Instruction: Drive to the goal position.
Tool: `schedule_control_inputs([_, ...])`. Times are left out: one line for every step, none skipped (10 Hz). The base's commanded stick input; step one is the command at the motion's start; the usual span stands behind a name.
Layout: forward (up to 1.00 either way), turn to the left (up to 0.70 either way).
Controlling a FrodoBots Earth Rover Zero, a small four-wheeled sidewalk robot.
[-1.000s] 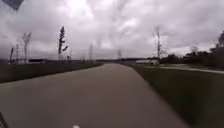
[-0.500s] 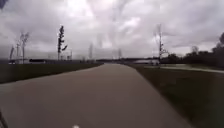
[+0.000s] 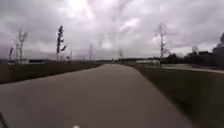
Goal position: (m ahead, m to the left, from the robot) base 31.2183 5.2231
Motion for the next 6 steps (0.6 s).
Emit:
schedule_control_inputs([0.70, 0.00])
schedule_control_inputs([0.70, 0.00])
schedule_control_inputs([0.70, 0.00])
schedule_control_inputs([0.70, 0.00])
schedule_control_inputs([0.70, 0.00])
schedule_control_inputs([0.70, 0.00])
